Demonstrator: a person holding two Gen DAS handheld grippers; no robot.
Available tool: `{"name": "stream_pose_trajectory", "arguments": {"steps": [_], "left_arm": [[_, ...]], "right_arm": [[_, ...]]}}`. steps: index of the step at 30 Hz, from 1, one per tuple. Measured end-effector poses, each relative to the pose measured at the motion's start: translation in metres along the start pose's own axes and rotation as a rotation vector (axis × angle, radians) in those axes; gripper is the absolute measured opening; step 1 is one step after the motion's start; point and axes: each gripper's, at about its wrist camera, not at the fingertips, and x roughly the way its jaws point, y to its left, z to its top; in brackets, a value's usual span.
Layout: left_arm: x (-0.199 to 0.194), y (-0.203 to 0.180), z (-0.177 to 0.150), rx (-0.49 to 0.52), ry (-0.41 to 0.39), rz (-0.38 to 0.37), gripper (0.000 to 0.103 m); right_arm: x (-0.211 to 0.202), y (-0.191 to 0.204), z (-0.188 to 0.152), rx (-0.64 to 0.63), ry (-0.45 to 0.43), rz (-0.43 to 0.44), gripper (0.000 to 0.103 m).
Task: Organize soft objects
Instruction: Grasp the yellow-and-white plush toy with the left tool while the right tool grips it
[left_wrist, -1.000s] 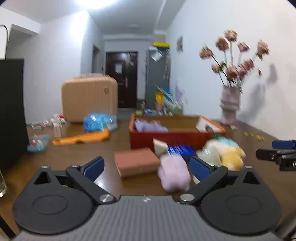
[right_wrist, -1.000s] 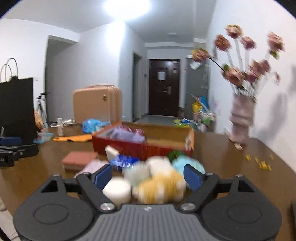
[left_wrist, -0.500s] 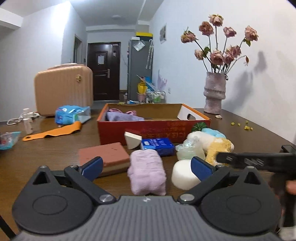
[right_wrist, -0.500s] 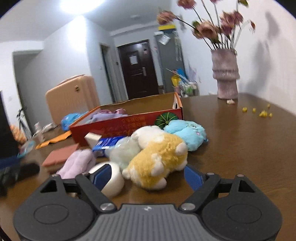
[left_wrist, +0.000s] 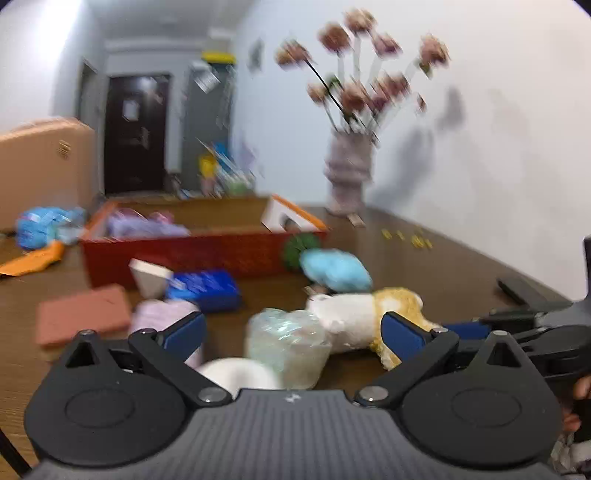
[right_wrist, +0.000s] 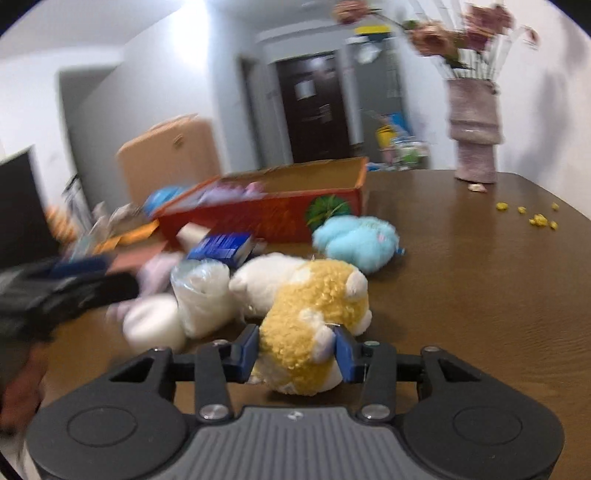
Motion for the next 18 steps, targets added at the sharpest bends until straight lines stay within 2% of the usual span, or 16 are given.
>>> {"name": "stream_pose_trajectory", "arguments": {"steps": [2,5,7,8,9,11,13,16,18], "left_arm": [[0.011,-0.01,0.001,0.002,0.047,-0.03,0.102],[0.017,-0.025,-0.001,0.018,0.062,-0.058,0.098],[0.025,-0.032,-0.001,0.049,0.064,-0.002,0.092],[0.029,-0.035,0.001,0.062,0.059,0.061,0.082],[0.027,-0.038,0.003,0.079,0.03,0.101,0.079],[0.018,-0.043,0.011,0.085,-0.041,0.057,0.081],[0.019,-0.049,0.02,0.076,-0.045,-0.03,0.081],[0.044,-0.053,0.029,0.047,0.041,-0.09,0.08],[0.066,-0.052,0.031,0.03,0.12,-0.124,0.076]], "right_arm": [[-0.008,-0.005,-0.004,0.004,0.004,-0.021,0.044],[-0.014,-0.019,-0.008,0.053,-0.007,-0.064,0.044],[-0.015,-0.024,-0.01,0.066,-0.013,-0.067,0.044],[-0.015,-0.026,-0.01,0.067,-0.015,-0.065,0.044],[-0.015,-0.028,-0.01,0.065,-0.016,-0.063,0.044],[-0.013,-0.028,-0.008,0.052,-0.015,-0.061,0.045],[-0.008,-0.032,-0.006,0.052,-0.01,-0.058,0.045],[-0.003,-0.037,-0.002,0.045,-0.007,-0.059,0.045],[-0.001,-0.042,0.0,0.055,-0.006,-0.055,0.045]]}}
